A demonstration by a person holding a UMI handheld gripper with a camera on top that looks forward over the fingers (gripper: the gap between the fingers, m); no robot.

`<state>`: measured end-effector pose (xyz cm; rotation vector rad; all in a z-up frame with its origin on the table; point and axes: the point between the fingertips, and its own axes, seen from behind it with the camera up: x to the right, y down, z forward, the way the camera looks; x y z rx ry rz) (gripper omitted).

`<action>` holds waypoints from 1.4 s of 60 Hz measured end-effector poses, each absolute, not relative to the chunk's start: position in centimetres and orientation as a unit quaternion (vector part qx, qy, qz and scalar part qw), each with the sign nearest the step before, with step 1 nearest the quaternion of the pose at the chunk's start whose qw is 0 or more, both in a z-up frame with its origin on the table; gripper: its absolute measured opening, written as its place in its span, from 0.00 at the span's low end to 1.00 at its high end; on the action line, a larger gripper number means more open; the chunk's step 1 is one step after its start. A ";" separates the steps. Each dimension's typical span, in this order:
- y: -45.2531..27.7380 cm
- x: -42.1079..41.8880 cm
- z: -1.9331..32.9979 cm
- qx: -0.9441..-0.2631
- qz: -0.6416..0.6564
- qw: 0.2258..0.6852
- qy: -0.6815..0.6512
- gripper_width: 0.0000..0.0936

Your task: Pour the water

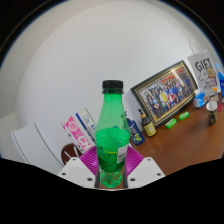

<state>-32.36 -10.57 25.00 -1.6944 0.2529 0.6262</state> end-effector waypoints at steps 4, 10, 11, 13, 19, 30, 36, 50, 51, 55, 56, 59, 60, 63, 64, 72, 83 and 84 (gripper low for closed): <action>-9.1 -29.4 27.8 -0.706 0.348 0.594 0.167 0.33; -6.6 -24.4 30.7 -0.656 0.447 0.558 0.244 0.33; -6.2 -23.5 31.0 -0.646 0.463 0.550 0.256 0.33; -5.3 -21.5 31.8 -0.629 0.491 0.531 0.286 0.33; -3.0 -14.7 32.1 -0.560 0.570 0.479 0.363 0.33; 0.5 -3.7 29.0 -0.437 0.663 0.375 0.478 0.33; 1.9 0.1 26.1 -0.382 0.689 0.321 0.526 0.33; 2.9 3.5 21.0 -0.343 0.699 0.252 0.575 0.33; 2.9 3.5 20.9 -0.348 0.697 0.252 0.574 0.33; 2.7 3.3 20.9 -0.371 0.688 0.257 0.568 0.33; 2.9 3.3 20.8 -0.382 0.685 0.261 0.563 0.33; 2.9 3.1 20.8 -0.416 0.671 0.278 0.548 0.33; 2.9 3.0 20.8 -0.429 0.664 0.286 0.541 0.33; 2.8 3.0 21.3 -0.476 0.639 0.314 0.516 0.33; 2.8 3.0 21.4 -0.493 0.629 0.326 0.505 0.33; 2.7 4.8 23.1 -0.627 0.502 0.449 0.391 0.33; 2.4 11.7 27.0 -0.711 0.280 0.604 0.225 0.33; 2.6 12.5 27.2 -0.717 0.259 0.610 0.216 0.33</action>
